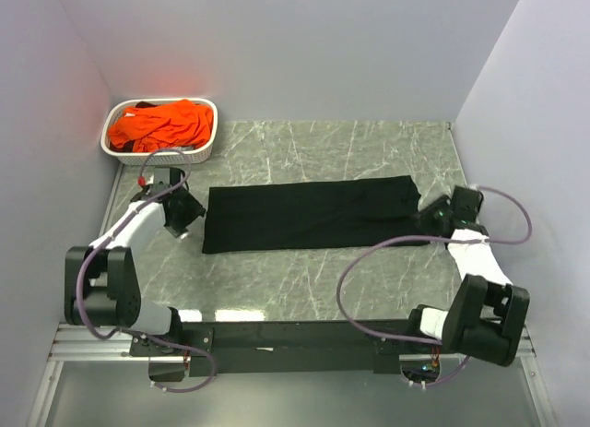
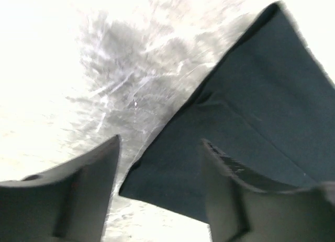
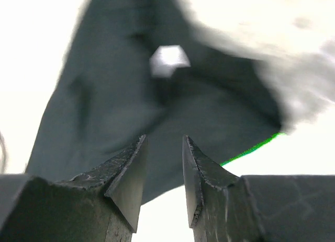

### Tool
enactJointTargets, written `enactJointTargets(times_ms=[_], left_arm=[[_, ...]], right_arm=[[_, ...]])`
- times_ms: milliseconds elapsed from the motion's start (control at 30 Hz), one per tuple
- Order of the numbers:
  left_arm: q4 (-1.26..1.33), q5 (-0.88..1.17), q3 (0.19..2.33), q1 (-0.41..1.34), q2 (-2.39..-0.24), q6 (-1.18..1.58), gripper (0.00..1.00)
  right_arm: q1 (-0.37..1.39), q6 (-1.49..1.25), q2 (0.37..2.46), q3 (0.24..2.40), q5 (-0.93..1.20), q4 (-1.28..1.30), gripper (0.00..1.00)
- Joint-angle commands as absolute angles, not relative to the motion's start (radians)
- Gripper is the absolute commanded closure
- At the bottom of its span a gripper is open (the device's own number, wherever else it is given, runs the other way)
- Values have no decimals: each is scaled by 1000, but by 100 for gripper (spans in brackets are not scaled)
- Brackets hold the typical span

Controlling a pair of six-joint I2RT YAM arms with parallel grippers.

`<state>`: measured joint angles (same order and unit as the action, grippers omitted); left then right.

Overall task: Fold and stack the t-shirts
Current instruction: Fold the tshirt

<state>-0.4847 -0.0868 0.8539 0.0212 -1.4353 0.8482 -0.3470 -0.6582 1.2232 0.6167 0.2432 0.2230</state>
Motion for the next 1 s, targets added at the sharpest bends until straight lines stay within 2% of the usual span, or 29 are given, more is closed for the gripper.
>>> enactJointTargets(times_ms=[0, 100, 200, 233, 267, 600, 833, 967], left_arm=[[-525, -161, 914, 23, -1344, 718, 31], [-509, -181, 897, 28, -1270, 657, 19], [-468, -206, 848, 52, -1200, 641, 15], [-457, -213, 829, 57, -1187, 638, 7], [-446, -219, 822, 61, -1177, 635, 6], [-460, -265, 848, 83, -1235, 638, 9], [-469, -258, 854, 83, -1233, 641, 10], [-468, -250, 853, 83, -1226, 644, 10]], right_arm=[[-201, -566, 1177, 727, 140, 221, 59], [-51, -522, 1250, 846, 59, 281, 60], [66, -523, 1334, 943, -35, 314, 59], [95, -528, 1354, 963, -55, 318, 59], [144, -532, 1402, 1009, -72, 330, 59], [379, -640, 1801, 1423, -417, 603, 55], [440, -670, 2025, 1646, -509, 785, 55], [446, -681, 2065, 1669, -517, 807, 56]])
